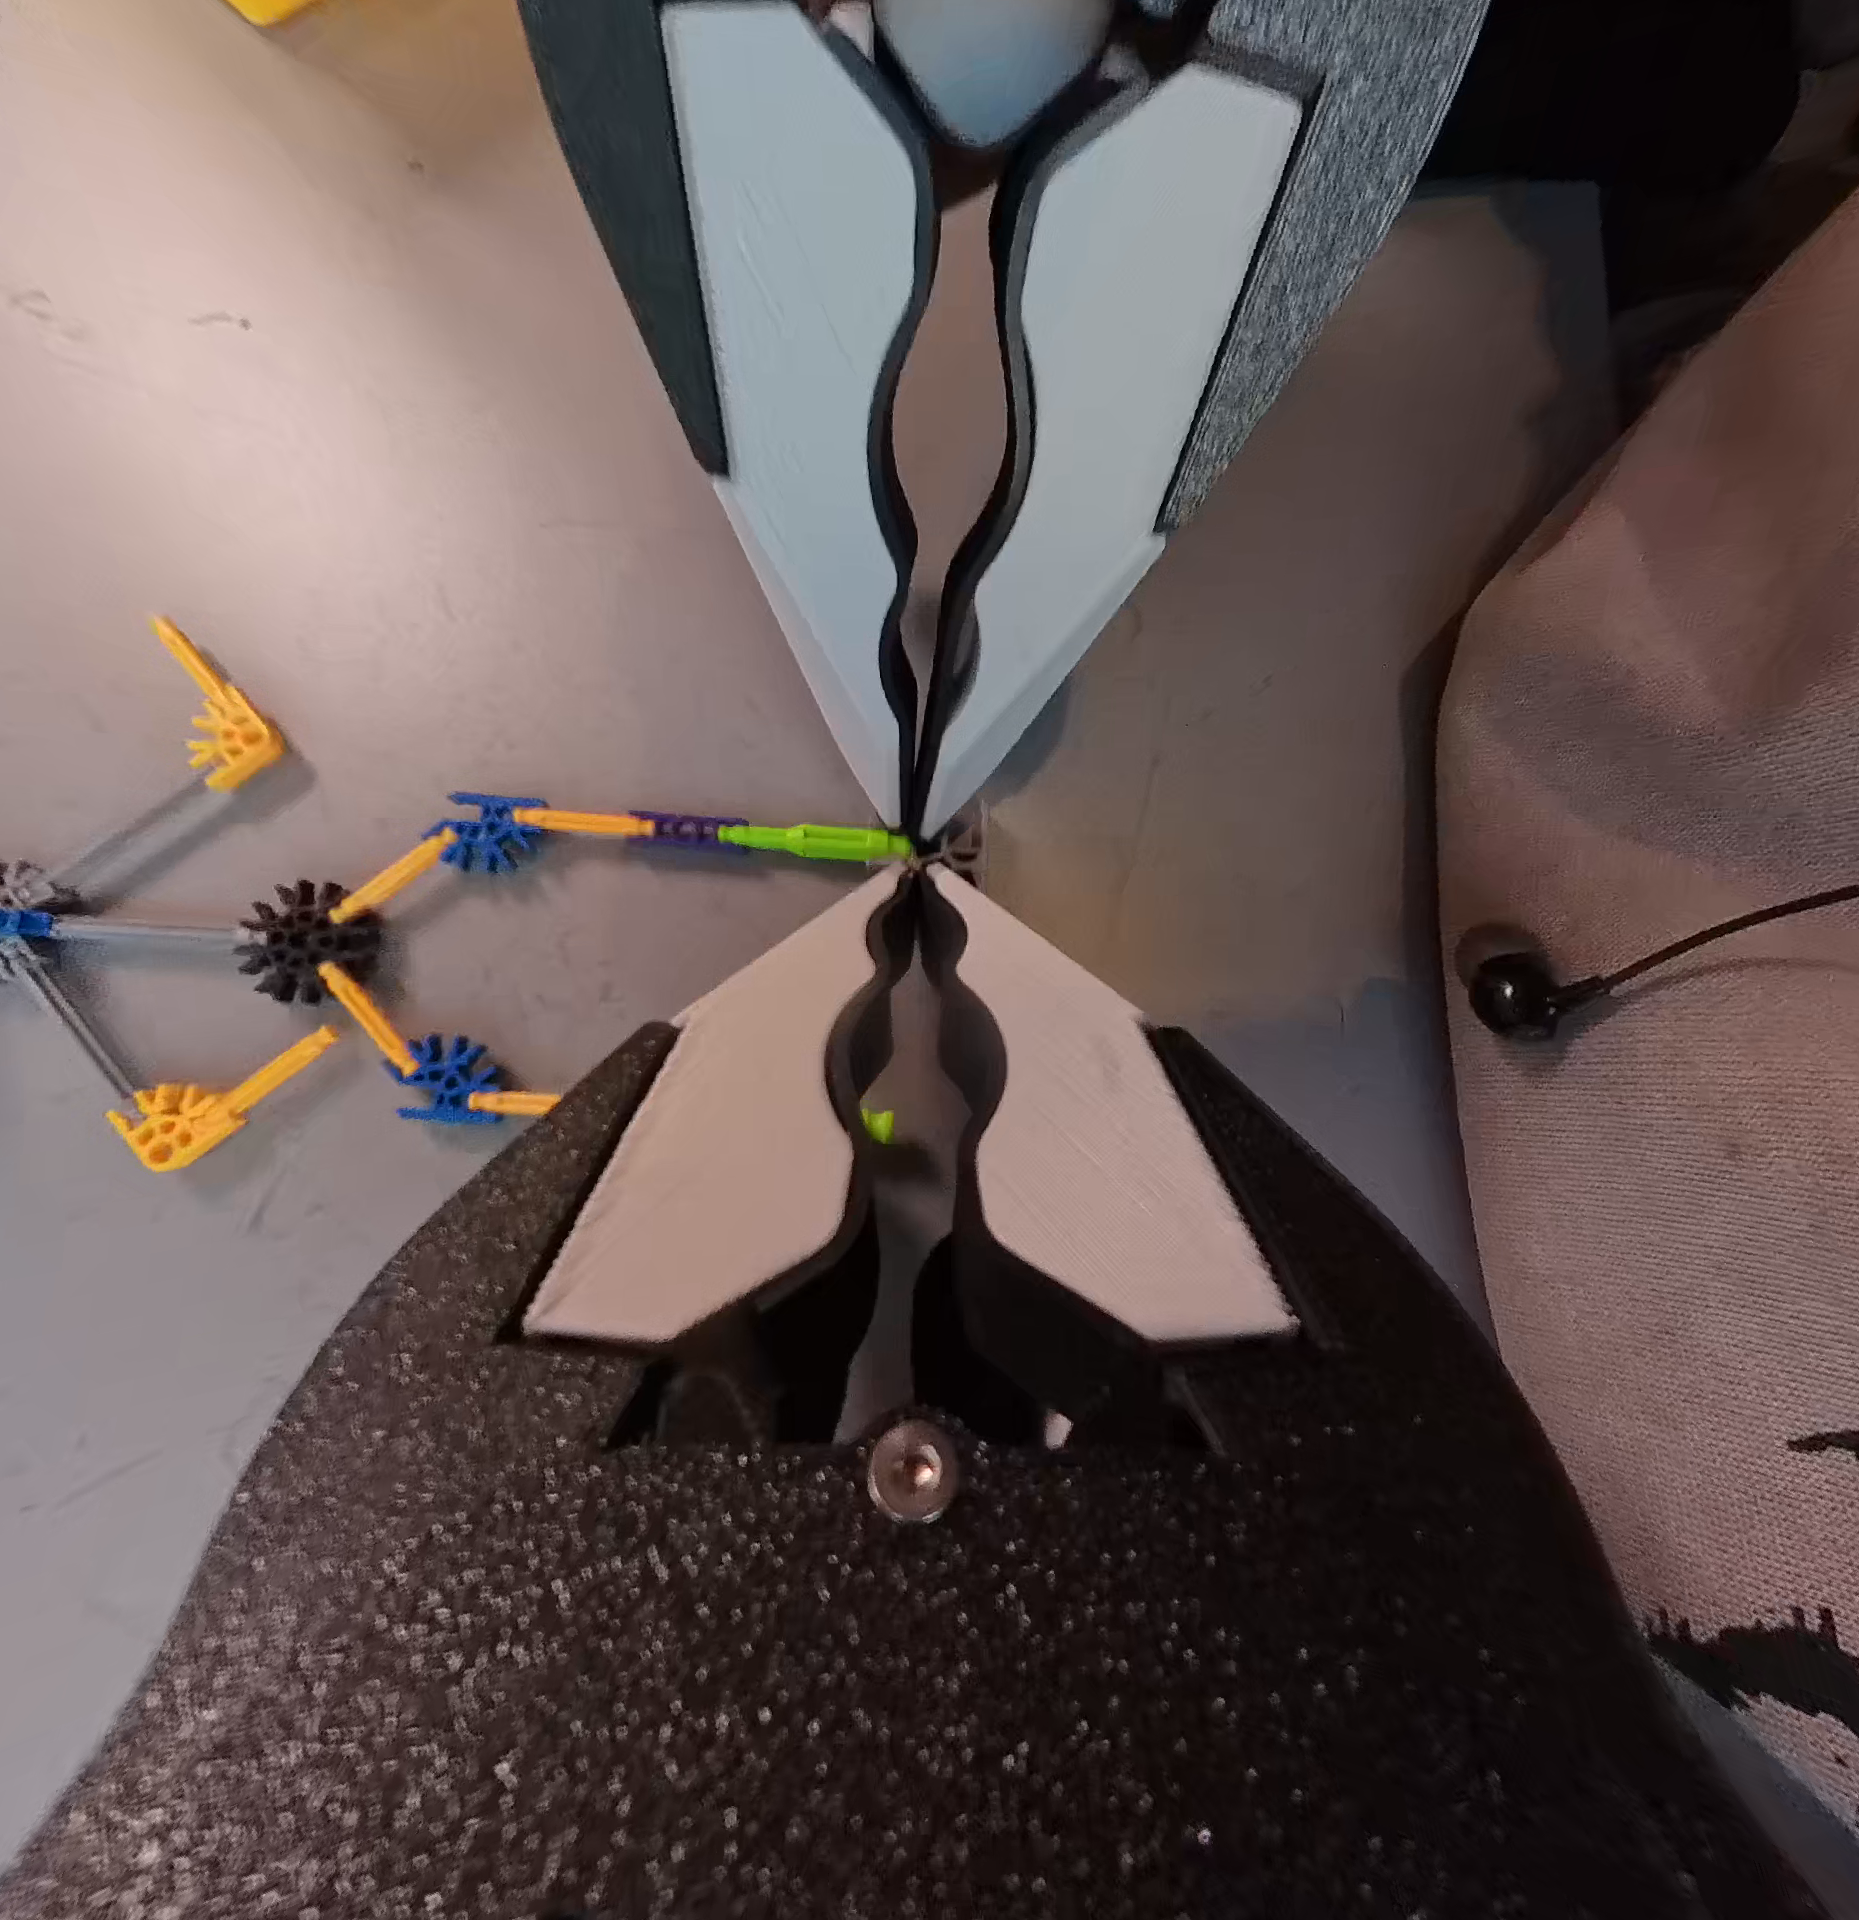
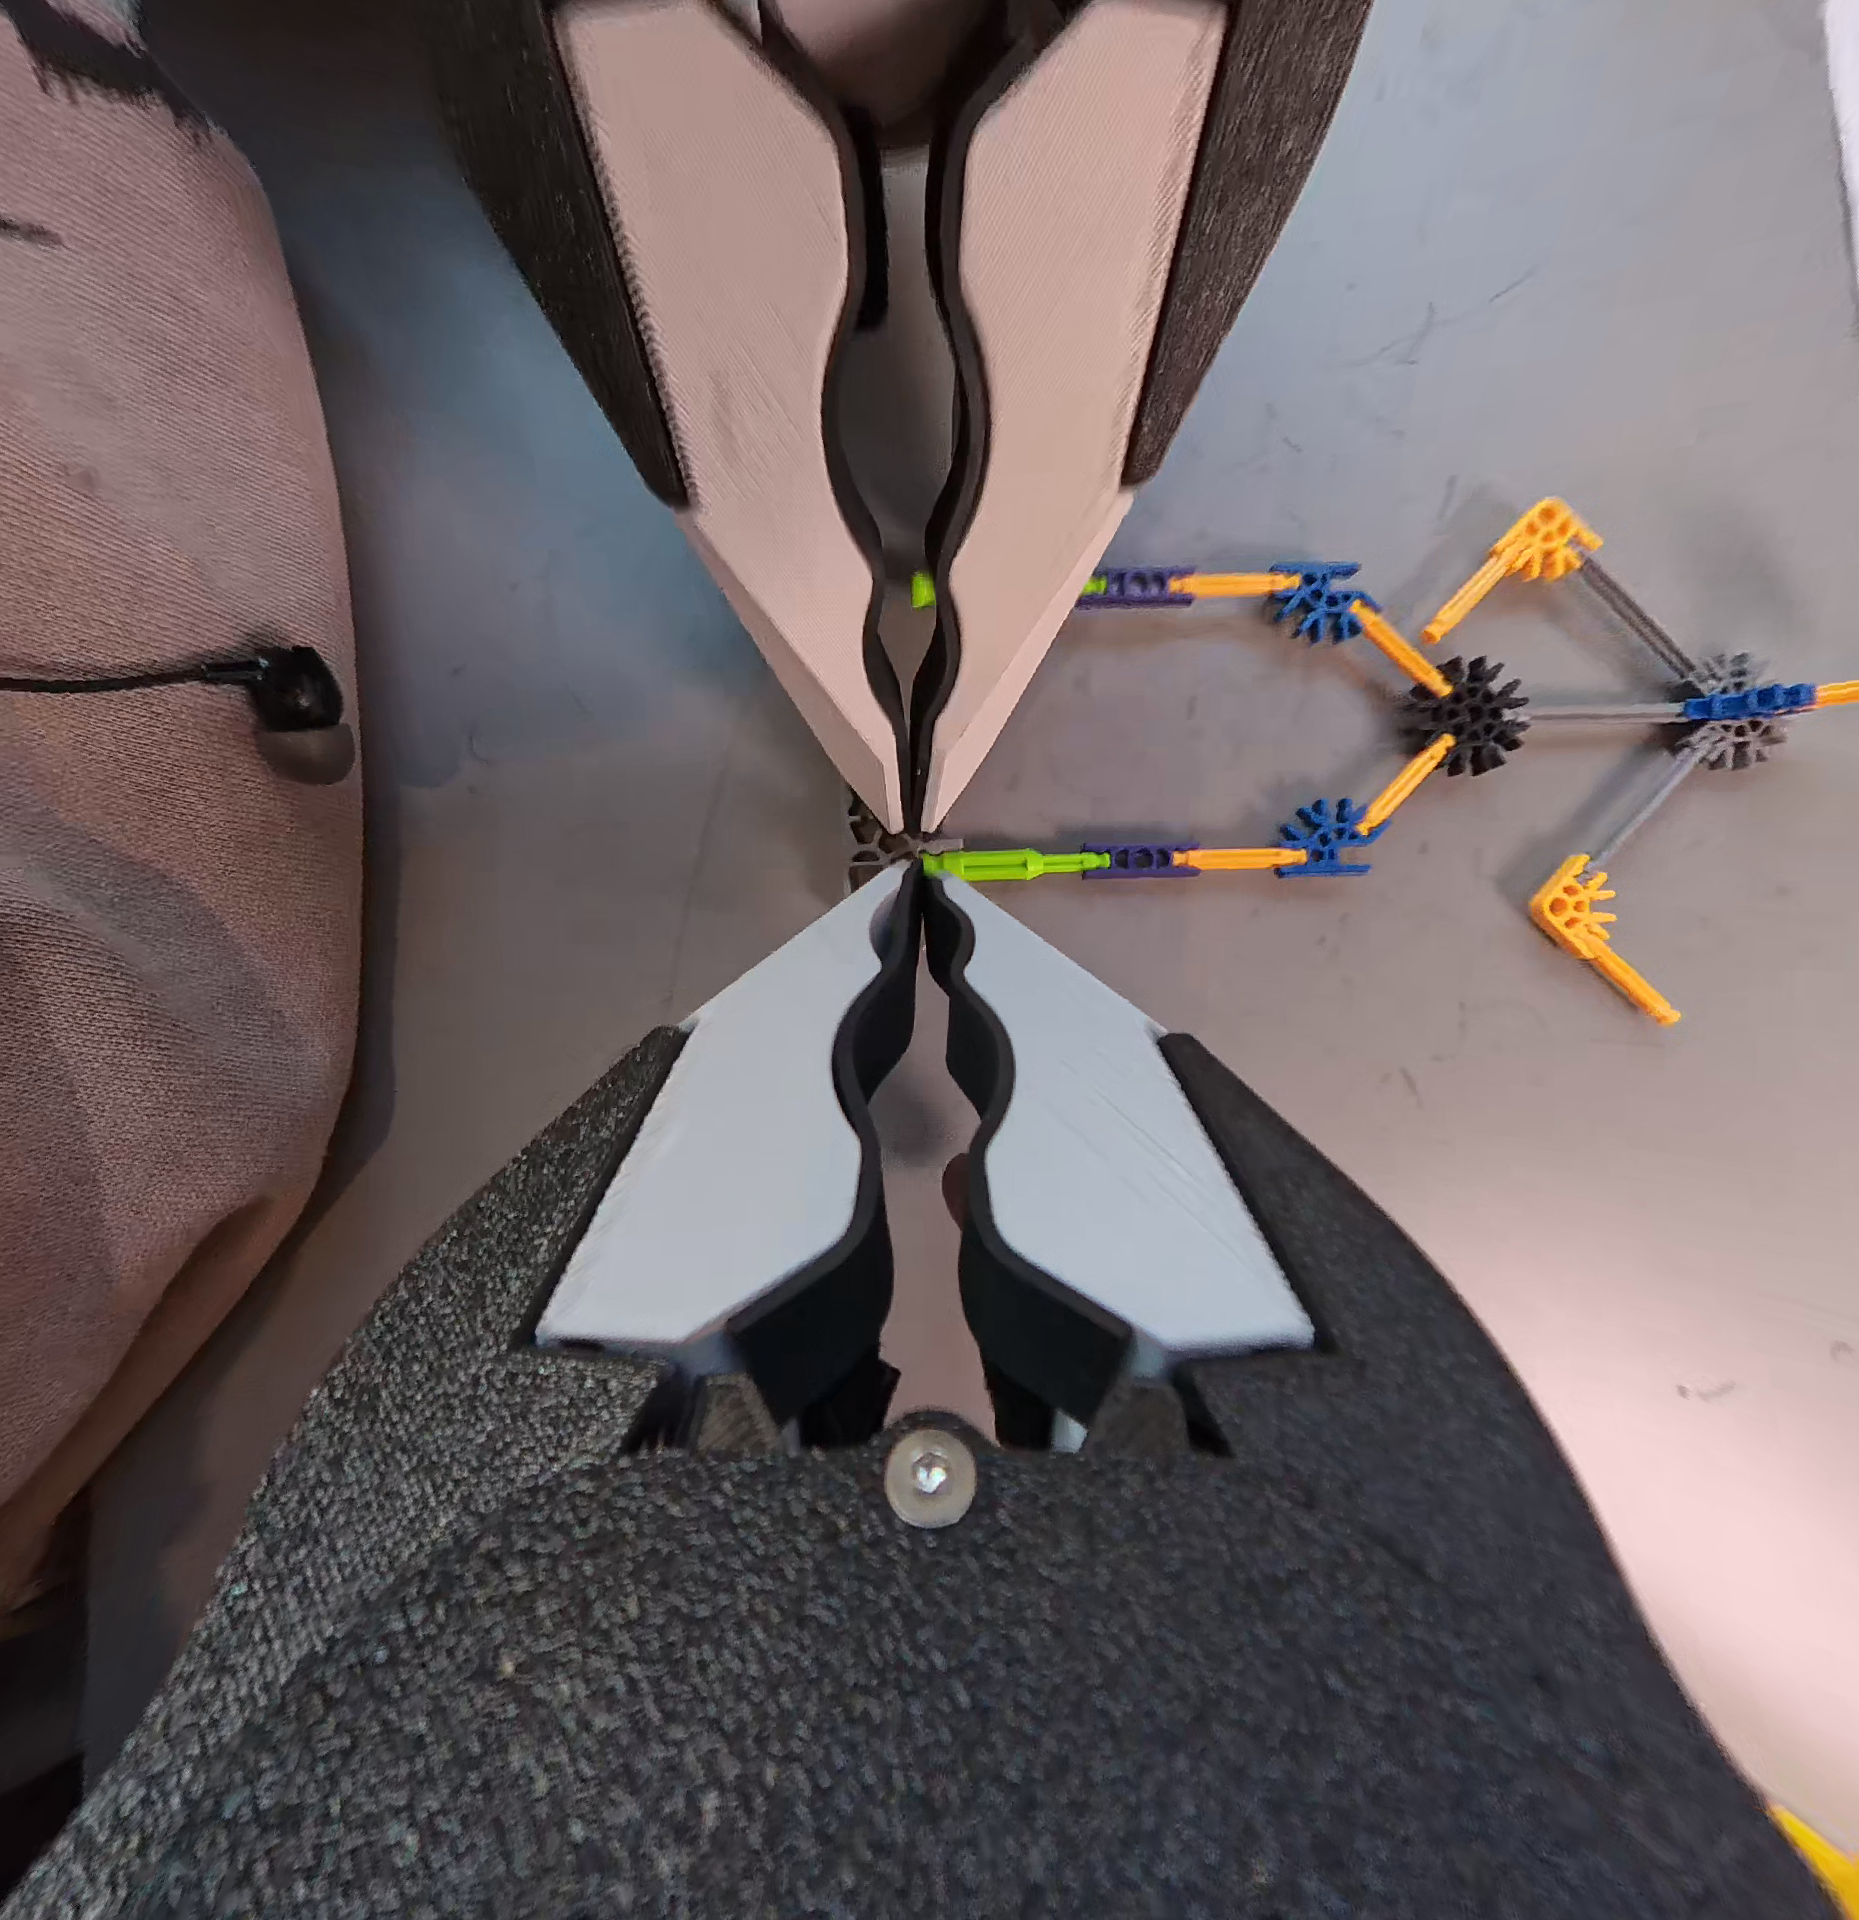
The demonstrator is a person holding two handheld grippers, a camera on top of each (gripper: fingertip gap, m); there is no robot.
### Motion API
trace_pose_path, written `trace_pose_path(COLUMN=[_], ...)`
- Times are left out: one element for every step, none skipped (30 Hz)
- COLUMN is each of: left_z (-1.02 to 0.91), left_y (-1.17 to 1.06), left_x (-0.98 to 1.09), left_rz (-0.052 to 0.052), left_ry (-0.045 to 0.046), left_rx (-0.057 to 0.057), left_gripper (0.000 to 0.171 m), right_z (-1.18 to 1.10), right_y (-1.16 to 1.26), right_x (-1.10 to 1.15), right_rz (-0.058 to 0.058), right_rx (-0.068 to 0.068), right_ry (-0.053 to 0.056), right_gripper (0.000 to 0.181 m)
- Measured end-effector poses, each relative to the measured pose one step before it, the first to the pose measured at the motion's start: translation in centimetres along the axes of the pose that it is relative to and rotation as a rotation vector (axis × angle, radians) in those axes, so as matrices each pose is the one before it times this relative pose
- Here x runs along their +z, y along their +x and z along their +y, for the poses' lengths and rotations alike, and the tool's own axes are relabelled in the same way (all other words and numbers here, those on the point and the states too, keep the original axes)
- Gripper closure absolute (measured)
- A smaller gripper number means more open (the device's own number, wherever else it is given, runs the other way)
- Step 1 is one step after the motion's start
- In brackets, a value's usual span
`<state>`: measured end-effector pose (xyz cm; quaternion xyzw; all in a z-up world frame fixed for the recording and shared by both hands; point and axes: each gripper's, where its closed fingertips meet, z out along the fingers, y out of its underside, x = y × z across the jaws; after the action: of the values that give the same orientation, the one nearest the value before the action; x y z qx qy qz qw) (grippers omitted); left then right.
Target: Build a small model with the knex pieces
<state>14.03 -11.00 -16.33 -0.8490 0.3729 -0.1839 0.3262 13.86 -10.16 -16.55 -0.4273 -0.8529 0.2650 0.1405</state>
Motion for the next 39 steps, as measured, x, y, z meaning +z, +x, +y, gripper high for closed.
trace_pose_path(left_z=[0.055, 0.012, 0.000, 0.005, 0.009, 0.001, -0.001, 0.001, -0.001, -0.003, 0.027, 0.051, -0.117, -0.391, -0.479, -0.408, -0.297, -0.130, 0.050, 0.171, 0.276, 0.329, 0.345, 0.318, 0.259, 0.195, 0.110, 0.074, 0.079, 0.130, 0.273, 0.498, 0.619, 0.731, 0.830, 0.813, 0.771, 0.684, 0.476], left_y=[-0.007, -0.007, 0.002, -0.007, -0.004, 0.004, -0.007, -0.002, -0.001, 0.008, 0.010, 0.012, -0.092, -0.186, -0.233, -0.284, -0.355, -0.366, -0.214, -0.086, 0.008, 0.091, 0.063, -0.095, -0.256, -0.367, -0.422, -0.484, -0.590, -0.567, -0.421, -0.373, -0.510, -0.330, 0.035, 0.076, 0.036, 0.235, 0.316], left_x=[0.065, 0.015, 0.007, 0.008, 0.008, 0.007, 0.008, 0.006, -0.012, -0.024, -0.050, -0.154, -0.359, -0.553, -0.642, -0.648, -0.601, -0.515, -0.375, -0.238, -0.082, 0.058, 0.150, 0.147, 0.014, -0.152, -0.339, -0.516, -0.637, -0.724, -0.746, -0.714, -0.649, -0.550, -0.404, -0.241, -0.097, 0.023, 0.138], left_rz=[-0.0010, 0.0002, -0.0008, -0.0003, 0.0021, 0.0044, 0.0043, 0.0034, 0.0044, 0.0096, 0.0164, 0.0187, 0.0090, 0.0000, -0.0004, -0.0018, -0.0069, -0.0087, -0.0024, 0.0016, 0.0022, 0.0035, -0.0012, -0.0128, -0.0210, -0.0217, -0.0165, -0.0133, -0.0159, -0.0135, -0.0034, -0.0030, -0.0139, -0.0051, 0.0155, 0.0139, 0.0060, 0.0131, 0.0154], left_ry=[-0.00573, -0.00256, -0.00114, 0.00012, 0.00108, 0.00157, 0.00175, 0.00275, 0.00576, 0.00940, 0.00811, 0.00588, 0.01604, 0.02984, 0.03045, 0.02491, 0.02075, 0.01216, 0.00119, -0.00639, -0.01228, -0.01634, -0.01869, -0.01878, -0.01602, -0.01026, -0.00243, 0.00352, 0.00574, 0.00533, -0.00087, -0.01128, -0.01604, -0.01855, -0.02290, -0.02304, -0.02271, -0.02418, -0.01970], left_rx=[-0.0035, -0.0030, -0.0009, 0.0003, -0.0014, -0.0039, -0.0026, 0.0021, 0.0046, -0.0050, -0.0170, -0.0111, 0.0013, 0.0027, -0.0043, -0.0069, -0.0044, -0.0025, 0.0011, 0.0061, 0.0092, 0.0107, 0.0134, 0.0182, 0.0182, 0.0093, -0.0027, -0.0119, -0.0161, -0.0150, -0.0126, -0.0112, -0.0078, -0.0062, -0.0085, -0.0058, 0.0005, 0.0035, 0.0052], left_gripper=[0.171, 0.171, 0.171, 0.171, 0.171, 0.171, 0.171, 0.171, 0.171, 0.171, 0.171, 0.171, 0.171, 0.166, 0.164, 0.162, 0.160, 0.160, 0.158, 0.156, 0.154, 0.152, 0.151, 0.151, 0.151, 0.151, 0.151, 0.151, 0.151, 0.151, 0.151, 0.151, 0.151, 0.150, 0.148, 0.146, 0.145, 0.144, 0.142], right_z=[0.206, -0.083, 0.022, 0.001, -0.008, 0.004, -0.004, -0.005, -0.019, 0.007, 0.008, 0.100, -0.020, -0.131, -0.059, 0.106, 0.208, 0.222, 0.177, 0.055, -0.024, -0.032, -0.052, -0.047, -0.034, -0.036, -0.005, 0.044, 0.046, 0.078, 0.199, 0.283, 0.300, 0.286, 0.237, 0.155, 0.077, 0.015, 0.000], right_y=[-0.028, 0.017, 0.000, -0.001, 0.015, -0.008, 0.003, 0.001, 0.012, 0.019, 0.043, 0.060, 0.014, 0.034, 0.035, 0.039, 0.028, -0.153, -0.252, -0.190, -0.183, -0.174, -0.062, 0.013, 0.117, 0.187, 0.139, 0.158, 0.146, -0.023, 0.036, 0.165, 0.313, 0.363, 0.209, 0.071, 0.014, -0.002, -0.054], right_x=[0.002, 0.009, 0.002, 0.012, 0.009, 0.002, 0.001, 0.005, -0.006, -0.035, -0.094, -0.269, -0.439, -0.543, -0.440, -0.217, 0.030, 0.213, 0.299, 0.308, 0.268, 0.217, 0.175, 0.156, 0.135, 0.110, 0.129, 0.133, 0.070, -0.078, -0.157, -0.204, -0.231, -0.197, -0.164, -0.105, -0.061, -0.020, -0.004], right_rz=[-0.0106, -0.0049, 0.0001, 0.0020, 0.0017, -0.0006, -0.0016, -0.0023, -0.0011, -0.0022, -0.0011, 0.0018, -0.0011, -0.0024, -0.0061, -0.0055, -0.0021, -0.0095, -0.0127, -0.0061, -0.0054, -0.0050, 0.0004, 0.0046, 0.0106, 0.0142, 0.0111, 0.0100, 0.0070, -0.0072, -0.0077, -0.0016, 0.0063, 0.0086, 0.0011, -0.0051, -0.0065, -0.0060, -0.0066], right_rx=[0.0128, 0.0045, -0.0005, -0.0001, 0.0006, 0.0045, 0.0047, 0.0025, -0.0008, -0.0042, -0.0051, -0.0064, -0.0122, -0.0056, 0.0039, 0.0048, 0.0026, 0.0001, -0.0011, -0.0034, -0.0039, -0.0006, 0.0017, 0.0026, 0.0026, 0.0035, 0.0049, 0.0071, 0.0059, 0.0011, -0.0011, -0.0024, -0.0021, -0.0006, -0.0021, -0.0049, -0.0046, -0.0028, -0.0039], right_ry=[-0.0087, 0.0086, 0.0027, -0.0002, -0.0011, -0.0019, 0.0006, 0.0036, 0.0066, 0.0097, 0.0115, 0.0058, 0.0113, 0.0160, 0.0090, -0.0002, -0.0048, -0.0079, -0.0106, -0.0075, -0.0047, -0.0034, -0.0021, -0.0018, -0.0030, -0.0031, -0.0045, -0.0061, -0.0020, -0.0014, -0.0043, -0.0048, -0.0038, -0.0030, -0.0005, 0.0035, 0.0069, 0.0072, 0.0053], right_gripper=[0.181, 0.181, 0.181, 0.181, 0.181, 0.181, 0.181, 0.181, 0.181, 0.181, 0.181, 0.180, 0.173, 0.170, 0.168, 0.165, 0.163, 0.160, 0.158, 0.156, 0.154, 0.153, 0.151, 0.150, 0.149, 0.149, 0.151, 0.156, 0.161, 0.161, 0.161, 0.161, 0.161, 0.161, 0.161, 0.161, 0.161, 0.161, 0.160])
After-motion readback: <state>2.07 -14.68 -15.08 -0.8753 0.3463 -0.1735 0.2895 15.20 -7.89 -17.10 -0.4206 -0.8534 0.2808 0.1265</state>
